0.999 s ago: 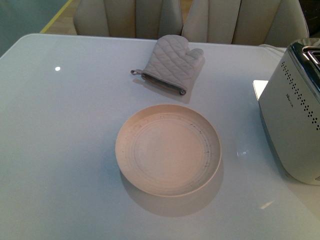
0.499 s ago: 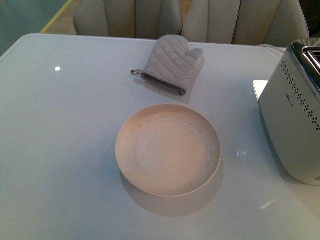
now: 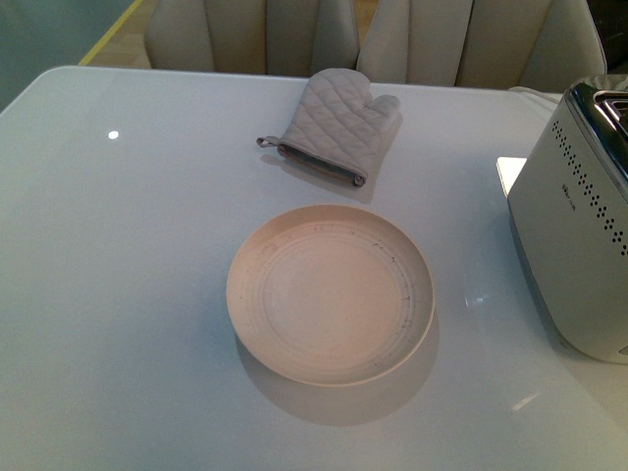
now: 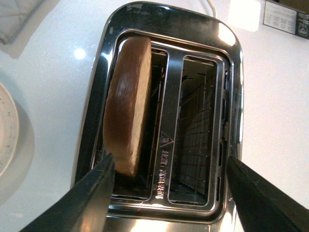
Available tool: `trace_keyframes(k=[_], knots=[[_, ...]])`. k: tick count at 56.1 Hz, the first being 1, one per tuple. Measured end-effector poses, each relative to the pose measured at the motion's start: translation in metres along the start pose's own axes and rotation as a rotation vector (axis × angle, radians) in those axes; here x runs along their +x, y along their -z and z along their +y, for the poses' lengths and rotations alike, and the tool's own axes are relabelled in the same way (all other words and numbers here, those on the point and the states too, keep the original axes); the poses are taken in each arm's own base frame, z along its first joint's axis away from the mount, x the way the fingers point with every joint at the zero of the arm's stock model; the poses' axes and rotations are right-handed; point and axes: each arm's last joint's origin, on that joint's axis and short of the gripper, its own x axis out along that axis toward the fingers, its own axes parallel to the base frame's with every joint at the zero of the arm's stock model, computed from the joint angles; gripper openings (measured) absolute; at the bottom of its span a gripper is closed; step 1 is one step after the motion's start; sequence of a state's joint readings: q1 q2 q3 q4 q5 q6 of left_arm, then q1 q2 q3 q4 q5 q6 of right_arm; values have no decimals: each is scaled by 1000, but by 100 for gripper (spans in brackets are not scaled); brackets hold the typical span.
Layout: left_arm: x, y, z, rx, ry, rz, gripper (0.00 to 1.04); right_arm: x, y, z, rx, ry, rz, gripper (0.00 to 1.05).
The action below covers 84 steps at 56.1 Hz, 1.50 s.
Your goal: Put bread into toaster
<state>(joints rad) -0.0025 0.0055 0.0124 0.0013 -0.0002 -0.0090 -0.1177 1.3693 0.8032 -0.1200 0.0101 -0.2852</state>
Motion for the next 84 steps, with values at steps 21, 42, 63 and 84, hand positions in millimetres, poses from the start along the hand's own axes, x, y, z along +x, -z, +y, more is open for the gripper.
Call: trace_keyframes(k=[21, 42, 63, 84], knots=[[0, 0, 0, 0, 0, 0, 97, -98, 24, -21, 190, 11, -639, 78], [0, 0, 0, 0, 0, 0, 97, -94, 90, 27, 231, -12, -689, 2], [0, 0, 0, 0, 0, 0, 97, -96, 117, 49, 231, -18, -689, 2], [0, 0, 0, 0, 0, 0, 97, -98, 131, 52, 231, -18, -699, 2]])
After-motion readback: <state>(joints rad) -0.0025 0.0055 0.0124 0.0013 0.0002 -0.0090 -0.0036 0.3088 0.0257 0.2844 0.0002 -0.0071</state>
